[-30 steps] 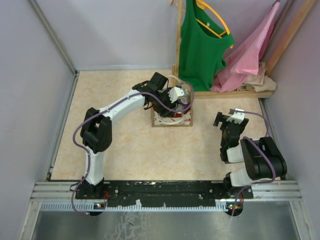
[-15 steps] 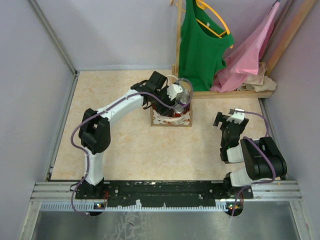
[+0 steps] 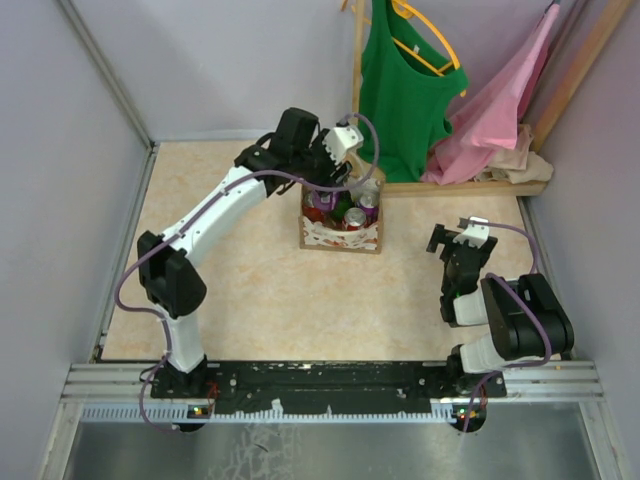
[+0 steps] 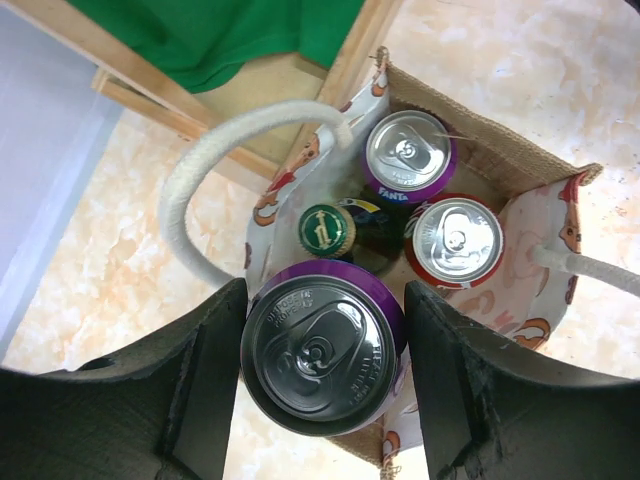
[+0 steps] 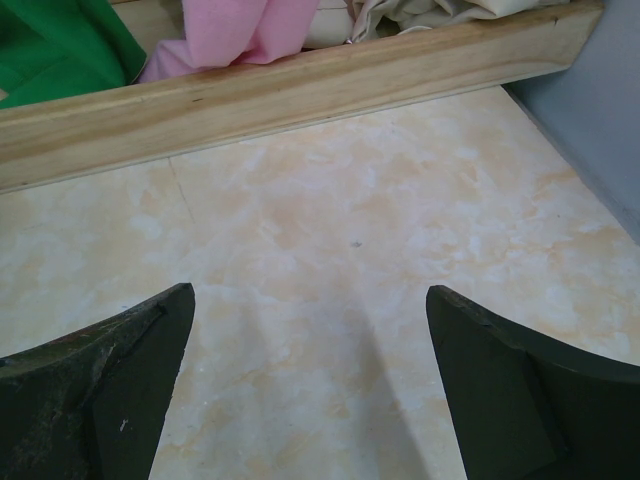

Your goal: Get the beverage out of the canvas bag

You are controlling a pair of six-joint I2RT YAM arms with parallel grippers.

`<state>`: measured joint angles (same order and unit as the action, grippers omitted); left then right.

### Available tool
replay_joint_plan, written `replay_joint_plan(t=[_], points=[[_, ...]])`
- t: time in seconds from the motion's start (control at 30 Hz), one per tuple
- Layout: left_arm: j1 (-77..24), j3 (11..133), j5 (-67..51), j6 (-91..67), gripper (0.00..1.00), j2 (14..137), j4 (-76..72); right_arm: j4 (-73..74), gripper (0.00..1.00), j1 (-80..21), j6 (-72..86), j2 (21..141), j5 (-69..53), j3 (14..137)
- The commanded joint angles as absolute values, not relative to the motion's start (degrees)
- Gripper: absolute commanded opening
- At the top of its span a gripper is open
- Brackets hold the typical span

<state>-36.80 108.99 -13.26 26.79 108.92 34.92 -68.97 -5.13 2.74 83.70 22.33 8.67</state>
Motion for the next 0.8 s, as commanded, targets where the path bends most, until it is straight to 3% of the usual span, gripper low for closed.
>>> replay_joint_plan(t=[0.0, 0.57, 0.77], points=[[-36.1, 112.8, -10.2, 27.1, 0.00, 105.3, 31.3, -71.4, 0.99, -4.8, 2.7, 83.2, 22.5, 9.9], [-35.7, 116.4, 0.0, 28.0, 0.00, 100.9, 30.9, -71.4, 0.99, -4.8, 2.7, 83.2, 22.5, 9.9], [-30.3, 113.2, -0.6, 23.3, 0.00, 98.0, 29.0, -71.4, 0.99, -4.8, 2.7, 83.2, 22.5, 9.9]])
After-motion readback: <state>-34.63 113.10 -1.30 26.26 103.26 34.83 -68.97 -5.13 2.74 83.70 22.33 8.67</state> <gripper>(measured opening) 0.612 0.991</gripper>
